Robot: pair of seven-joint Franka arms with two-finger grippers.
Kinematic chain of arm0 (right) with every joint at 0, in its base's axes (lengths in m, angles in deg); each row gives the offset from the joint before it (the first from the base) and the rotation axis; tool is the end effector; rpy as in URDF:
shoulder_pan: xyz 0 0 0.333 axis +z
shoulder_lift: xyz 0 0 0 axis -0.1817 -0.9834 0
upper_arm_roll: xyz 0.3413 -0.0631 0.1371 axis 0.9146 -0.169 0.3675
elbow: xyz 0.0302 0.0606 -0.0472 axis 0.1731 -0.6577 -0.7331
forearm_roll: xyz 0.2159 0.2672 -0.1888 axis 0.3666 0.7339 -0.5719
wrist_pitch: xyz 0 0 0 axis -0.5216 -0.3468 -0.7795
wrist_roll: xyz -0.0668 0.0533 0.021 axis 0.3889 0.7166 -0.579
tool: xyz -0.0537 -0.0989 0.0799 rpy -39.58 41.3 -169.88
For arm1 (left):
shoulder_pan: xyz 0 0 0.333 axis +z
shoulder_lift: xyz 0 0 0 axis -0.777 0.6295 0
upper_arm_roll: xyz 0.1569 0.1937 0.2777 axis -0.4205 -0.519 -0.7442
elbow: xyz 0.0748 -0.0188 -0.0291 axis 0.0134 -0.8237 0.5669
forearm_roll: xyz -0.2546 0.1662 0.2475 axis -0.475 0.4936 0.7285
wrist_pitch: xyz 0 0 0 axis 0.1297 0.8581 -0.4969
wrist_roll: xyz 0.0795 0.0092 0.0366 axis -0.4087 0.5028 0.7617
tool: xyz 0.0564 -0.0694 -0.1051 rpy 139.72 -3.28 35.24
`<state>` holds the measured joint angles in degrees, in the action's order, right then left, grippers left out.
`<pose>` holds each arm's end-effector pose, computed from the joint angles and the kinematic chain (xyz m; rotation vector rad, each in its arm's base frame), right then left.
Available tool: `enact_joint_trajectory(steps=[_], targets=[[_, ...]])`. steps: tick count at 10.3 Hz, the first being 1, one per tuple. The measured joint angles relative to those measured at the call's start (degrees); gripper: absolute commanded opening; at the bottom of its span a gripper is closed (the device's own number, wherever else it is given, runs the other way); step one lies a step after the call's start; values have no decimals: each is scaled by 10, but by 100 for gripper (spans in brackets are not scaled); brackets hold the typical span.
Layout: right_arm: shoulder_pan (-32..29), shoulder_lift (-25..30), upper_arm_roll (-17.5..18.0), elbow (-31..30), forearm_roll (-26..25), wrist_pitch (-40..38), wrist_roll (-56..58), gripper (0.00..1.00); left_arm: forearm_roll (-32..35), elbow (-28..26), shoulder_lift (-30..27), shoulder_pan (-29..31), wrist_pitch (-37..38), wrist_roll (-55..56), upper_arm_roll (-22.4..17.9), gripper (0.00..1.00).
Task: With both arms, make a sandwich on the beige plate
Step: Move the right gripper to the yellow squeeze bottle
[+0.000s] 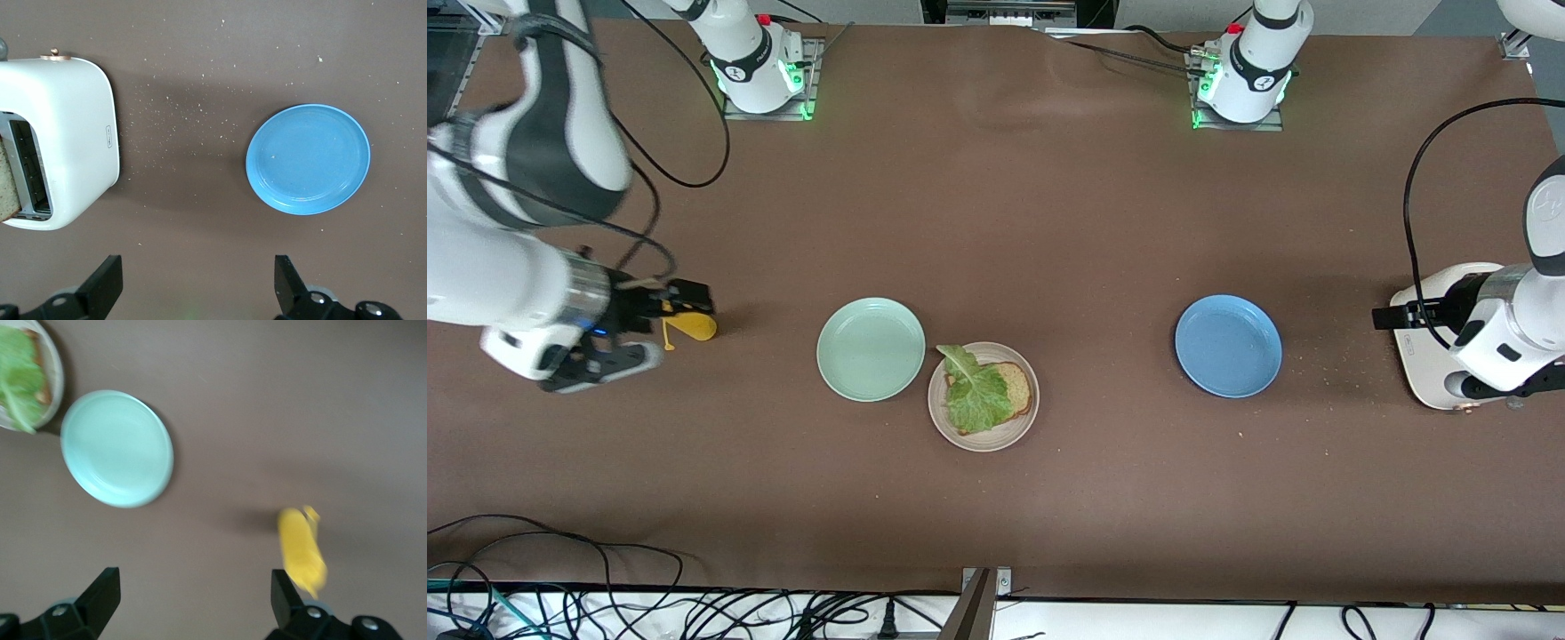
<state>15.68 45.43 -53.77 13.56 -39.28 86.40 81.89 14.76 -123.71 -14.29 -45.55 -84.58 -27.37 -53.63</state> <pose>0.6704 0.0580 0.5112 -3.0083 -0.3688 0.2914 0.6779 0.0379 0.4957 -3.0220 -0.2314 0.4670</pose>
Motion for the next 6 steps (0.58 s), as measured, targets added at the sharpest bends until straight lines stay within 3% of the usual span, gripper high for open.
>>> enact_joint_trajectory(steps=[4,6], targets=[[-2,37,-123,-80,13,-4,210,100,0,0,0,0,0,0,0,100],[-3,41,-171,-152,84,59,366,100,0,0,0,0,0,0,0,100]])
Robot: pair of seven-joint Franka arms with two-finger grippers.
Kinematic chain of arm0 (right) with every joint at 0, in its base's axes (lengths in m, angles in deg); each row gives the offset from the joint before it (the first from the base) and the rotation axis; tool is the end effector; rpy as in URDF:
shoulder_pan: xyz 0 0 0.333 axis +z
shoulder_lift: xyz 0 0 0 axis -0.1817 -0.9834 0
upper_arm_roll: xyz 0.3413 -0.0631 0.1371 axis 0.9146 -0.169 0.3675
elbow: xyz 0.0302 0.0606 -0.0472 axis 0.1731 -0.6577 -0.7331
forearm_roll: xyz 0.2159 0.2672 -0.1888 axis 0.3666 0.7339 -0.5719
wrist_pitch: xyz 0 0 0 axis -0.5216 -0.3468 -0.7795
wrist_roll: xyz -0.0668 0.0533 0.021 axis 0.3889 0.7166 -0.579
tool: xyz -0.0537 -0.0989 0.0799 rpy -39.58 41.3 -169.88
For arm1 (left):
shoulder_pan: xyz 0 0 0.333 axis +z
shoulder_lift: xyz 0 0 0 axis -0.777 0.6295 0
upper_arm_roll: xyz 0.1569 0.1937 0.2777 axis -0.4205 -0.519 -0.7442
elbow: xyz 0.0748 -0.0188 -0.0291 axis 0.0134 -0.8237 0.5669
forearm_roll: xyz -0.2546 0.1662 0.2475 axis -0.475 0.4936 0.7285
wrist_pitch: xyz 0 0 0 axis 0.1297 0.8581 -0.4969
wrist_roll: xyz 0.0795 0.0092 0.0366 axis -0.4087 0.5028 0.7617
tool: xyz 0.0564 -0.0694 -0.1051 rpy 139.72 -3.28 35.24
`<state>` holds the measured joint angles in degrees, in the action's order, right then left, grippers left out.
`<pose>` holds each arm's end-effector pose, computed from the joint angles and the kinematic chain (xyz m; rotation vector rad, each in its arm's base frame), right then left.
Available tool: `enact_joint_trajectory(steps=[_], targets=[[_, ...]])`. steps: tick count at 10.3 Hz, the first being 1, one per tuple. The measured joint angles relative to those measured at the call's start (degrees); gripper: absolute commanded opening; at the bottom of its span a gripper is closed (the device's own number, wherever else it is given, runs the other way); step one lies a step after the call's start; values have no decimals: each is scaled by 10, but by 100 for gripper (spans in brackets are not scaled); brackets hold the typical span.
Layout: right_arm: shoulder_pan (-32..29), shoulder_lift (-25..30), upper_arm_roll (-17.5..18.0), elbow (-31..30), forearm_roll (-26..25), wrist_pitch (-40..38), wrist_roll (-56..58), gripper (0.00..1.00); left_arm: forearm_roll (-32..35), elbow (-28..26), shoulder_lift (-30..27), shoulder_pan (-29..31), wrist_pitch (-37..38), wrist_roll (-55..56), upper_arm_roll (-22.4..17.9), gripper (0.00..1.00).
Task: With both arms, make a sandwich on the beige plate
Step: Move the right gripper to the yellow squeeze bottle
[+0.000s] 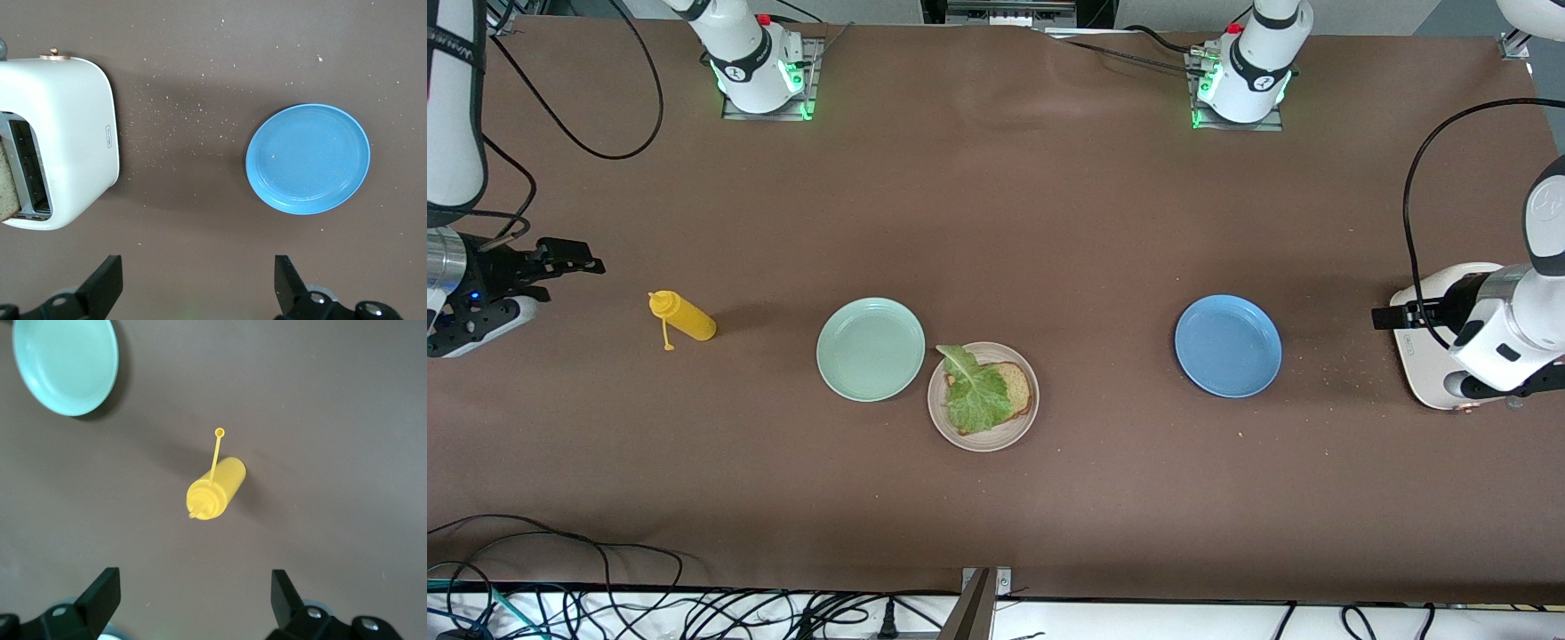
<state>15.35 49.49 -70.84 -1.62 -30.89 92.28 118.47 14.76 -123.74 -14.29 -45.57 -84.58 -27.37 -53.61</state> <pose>0.6254 -0.0983 0.4549 -2.7784 -0.7633 0.2379 0.6778 0.0375 0.4955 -3.0220 -0.2303 0.4678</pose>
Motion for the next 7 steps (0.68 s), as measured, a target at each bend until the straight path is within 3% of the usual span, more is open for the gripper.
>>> enact_joint_trajectory(steps=[3,7], targets=[[-3,-1,-43,-108,98,98,227,100,0,0,0,0,0,0,0,100],[-53,-30,-53,-161,217,115,525,100,0,0,0,0,0,0,0,100]])
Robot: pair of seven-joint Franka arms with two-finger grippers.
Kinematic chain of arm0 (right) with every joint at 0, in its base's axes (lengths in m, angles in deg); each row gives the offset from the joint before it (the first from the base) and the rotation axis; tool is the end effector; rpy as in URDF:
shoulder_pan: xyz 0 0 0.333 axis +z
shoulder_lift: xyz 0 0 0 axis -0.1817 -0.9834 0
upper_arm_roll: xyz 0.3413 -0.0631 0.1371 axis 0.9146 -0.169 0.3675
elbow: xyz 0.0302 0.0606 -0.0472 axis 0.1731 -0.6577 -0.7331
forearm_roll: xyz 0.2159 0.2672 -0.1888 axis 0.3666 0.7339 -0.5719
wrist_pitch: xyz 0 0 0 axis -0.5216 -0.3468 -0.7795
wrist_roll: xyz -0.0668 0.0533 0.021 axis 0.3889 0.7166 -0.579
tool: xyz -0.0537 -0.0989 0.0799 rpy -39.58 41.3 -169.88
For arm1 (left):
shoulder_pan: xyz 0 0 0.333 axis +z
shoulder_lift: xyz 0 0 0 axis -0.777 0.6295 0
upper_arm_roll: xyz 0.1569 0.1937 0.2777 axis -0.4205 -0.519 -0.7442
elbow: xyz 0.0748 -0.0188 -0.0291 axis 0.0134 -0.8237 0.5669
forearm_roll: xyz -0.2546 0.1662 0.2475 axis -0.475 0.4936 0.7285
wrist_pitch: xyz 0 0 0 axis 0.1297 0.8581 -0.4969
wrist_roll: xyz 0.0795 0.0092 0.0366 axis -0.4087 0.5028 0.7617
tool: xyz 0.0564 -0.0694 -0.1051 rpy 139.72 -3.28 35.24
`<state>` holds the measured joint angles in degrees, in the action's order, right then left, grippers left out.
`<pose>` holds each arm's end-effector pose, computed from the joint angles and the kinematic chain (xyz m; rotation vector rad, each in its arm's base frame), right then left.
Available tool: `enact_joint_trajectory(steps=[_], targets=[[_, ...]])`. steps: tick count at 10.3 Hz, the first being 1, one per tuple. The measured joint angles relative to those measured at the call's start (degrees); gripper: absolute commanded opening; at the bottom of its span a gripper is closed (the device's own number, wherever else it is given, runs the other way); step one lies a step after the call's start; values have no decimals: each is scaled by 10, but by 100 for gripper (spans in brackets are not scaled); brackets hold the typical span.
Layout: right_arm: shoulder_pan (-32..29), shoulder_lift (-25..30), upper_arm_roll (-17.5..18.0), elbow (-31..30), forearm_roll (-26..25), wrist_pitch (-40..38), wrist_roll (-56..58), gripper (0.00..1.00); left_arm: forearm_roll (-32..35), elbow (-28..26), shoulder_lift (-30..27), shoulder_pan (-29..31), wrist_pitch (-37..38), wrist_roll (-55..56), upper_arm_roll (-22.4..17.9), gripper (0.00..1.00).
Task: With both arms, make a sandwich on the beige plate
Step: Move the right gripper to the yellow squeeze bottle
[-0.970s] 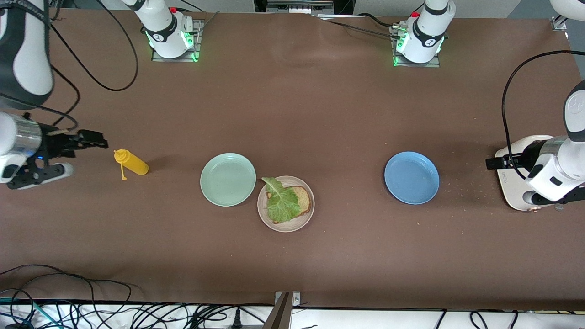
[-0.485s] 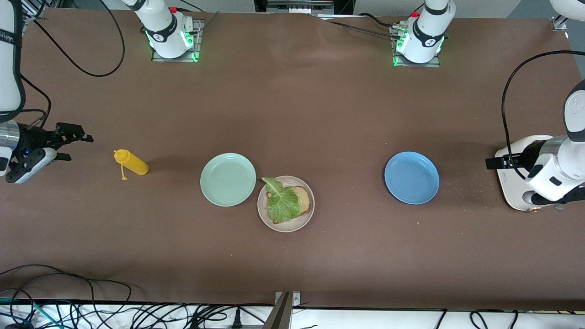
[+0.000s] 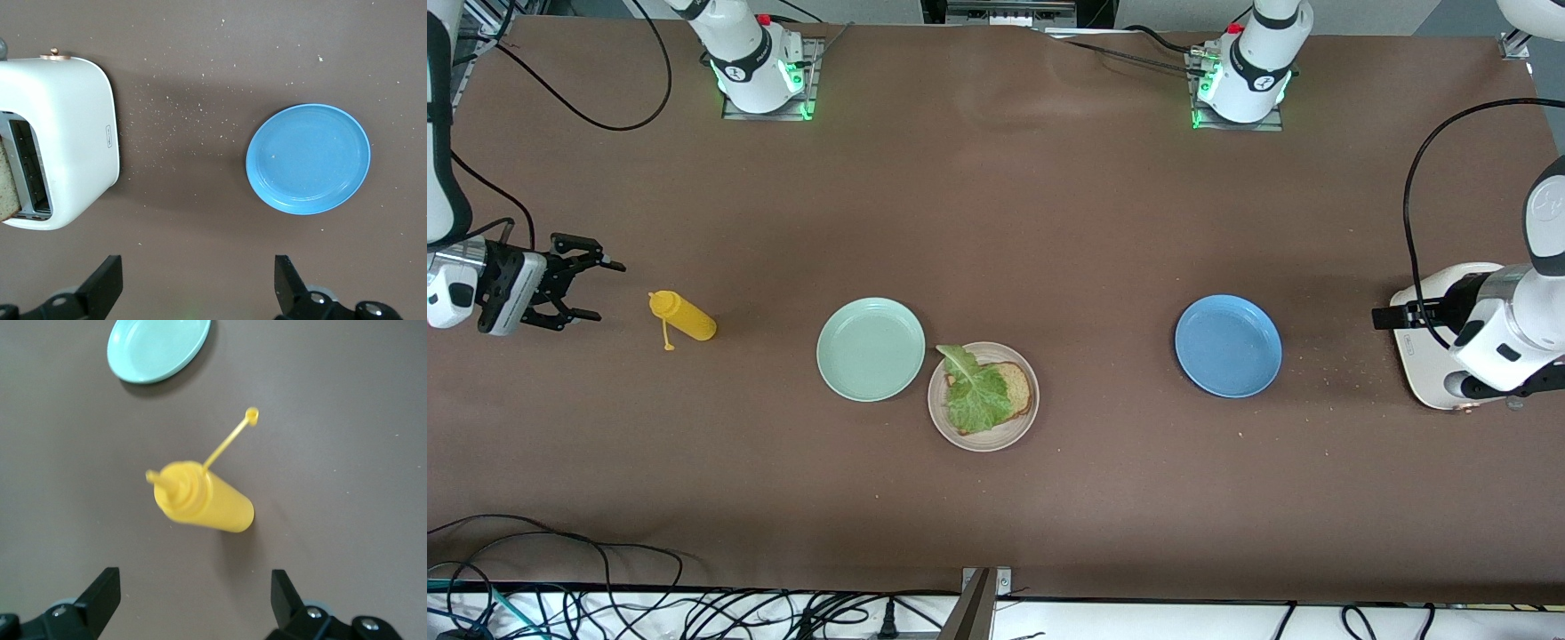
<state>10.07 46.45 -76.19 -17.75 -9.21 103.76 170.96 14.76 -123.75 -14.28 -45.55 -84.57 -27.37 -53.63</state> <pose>0.5780 -0.1757 0.3295 -2.2871 -1.2899 -0.2526 0.6778 0.0379 0.4953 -3.0217 -0.2313 0.4686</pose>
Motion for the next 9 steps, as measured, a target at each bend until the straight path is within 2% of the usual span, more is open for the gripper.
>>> enact_joint_trajectory(steps=[4,9], targets=[[-17,-94,2,-5,136,0,271,100,0,0,0,0,0,0,0,100],[-15,-134,13,12,197,0,377,100,0,0,0,0,0,0,0,100]])
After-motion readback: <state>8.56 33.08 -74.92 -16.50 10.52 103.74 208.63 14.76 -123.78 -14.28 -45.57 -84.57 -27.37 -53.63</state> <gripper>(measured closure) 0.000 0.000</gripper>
